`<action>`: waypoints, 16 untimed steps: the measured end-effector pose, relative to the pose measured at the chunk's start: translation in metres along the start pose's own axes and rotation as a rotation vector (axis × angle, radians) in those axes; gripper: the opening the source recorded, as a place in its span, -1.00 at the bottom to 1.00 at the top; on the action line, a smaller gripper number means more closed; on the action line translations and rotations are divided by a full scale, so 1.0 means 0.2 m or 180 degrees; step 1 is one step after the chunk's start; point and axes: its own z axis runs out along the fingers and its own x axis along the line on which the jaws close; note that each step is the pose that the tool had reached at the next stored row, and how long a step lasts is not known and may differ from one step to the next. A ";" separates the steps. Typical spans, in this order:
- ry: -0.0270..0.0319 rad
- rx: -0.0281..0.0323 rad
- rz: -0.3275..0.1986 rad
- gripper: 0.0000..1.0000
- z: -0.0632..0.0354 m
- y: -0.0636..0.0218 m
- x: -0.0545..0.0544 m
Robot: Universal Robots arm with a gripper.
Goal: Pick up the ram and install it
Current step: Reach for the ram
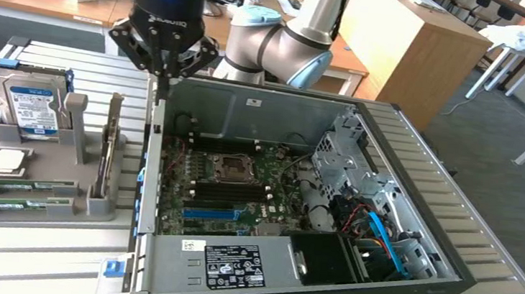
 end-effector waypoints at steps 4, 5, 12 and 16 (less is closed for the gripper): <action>0.0000 0.0000 0.0000 -0.80 -0.001 -0.003 0.04; 0.0000 0.0000 0.0000 -0.80 -0.001 -0.004 0.05; 0.0000 0.0000 0.0000 -0.80 -0.003 -0.008 0.11; 0.0000 0.0000 0.0001 -0.80 -0.004 -0.011 0.15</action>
